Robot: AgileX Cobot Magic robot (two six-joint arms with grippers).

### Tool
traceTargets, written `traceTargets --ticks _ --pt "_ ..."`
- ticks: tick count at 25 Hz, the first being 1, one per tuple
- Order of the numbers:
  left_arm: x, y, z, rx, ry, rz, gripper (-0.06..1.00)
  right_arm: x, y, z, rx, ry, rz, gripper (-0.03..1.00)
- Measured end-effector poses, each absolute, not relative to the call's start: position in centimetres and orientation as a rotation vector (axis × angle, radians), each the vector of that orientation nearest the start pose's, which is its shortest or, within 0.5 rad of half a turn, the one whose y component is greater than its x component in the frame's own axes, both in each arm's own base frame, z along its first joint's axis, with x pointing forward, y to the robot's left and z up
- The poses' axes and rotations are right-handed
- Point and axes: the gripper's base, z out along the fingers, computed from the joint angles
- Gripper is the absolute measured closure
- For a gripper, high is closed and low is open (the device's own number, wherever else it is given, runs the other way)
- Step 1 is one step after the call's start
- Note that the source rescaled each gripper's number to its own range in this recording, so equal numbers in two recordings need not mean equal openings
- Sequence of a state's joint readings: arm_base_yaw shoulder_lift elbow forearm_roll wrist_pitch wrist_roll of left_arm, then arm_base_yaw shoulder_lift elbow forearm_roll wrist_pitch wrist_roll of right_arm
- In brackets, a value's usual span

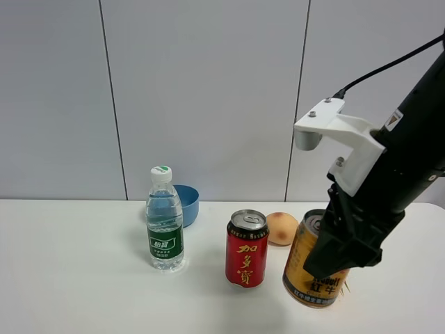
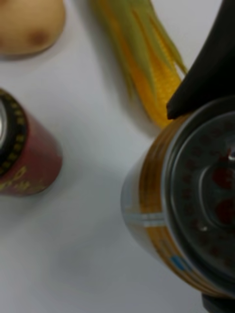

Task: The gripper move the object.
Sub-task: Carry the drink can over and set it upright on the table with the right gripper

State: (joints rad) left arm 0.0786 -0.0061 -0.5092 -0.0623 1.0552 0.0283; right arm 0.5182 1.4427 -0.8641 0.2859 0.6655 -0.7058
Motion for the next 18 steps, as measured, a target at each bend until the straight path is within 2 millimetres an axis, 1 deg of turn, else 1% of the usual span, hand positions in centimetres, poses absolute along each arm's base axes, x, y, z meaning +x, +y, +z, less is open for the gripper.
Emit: traceTargets --ticks 5,9,14,18 --pt "-0.6 -0.5 28.0 -0.048 2.021 -0.007 -0.06 22.8 16.2 20.5 -1.469 2.364 0.258 0.97" --pt "-0.6 -0.5 28.0 -0.048 2.021 -0.007 -0.06 23.0 16.6 19.2 -1.560 2.352 0.253 0.97" --pt "-0.6 -0.5 28.0 -0.048 2.021 -0.007 -0.06 23.3 16.7 18.6 -1.572 2.341 0.241 0.97" --pt "-0.6 -0.5 28.0 -0.048 2.021 -0.007 -0.06 23.3 16.6 17.7 -1.559 2.343 0.226 0.97"
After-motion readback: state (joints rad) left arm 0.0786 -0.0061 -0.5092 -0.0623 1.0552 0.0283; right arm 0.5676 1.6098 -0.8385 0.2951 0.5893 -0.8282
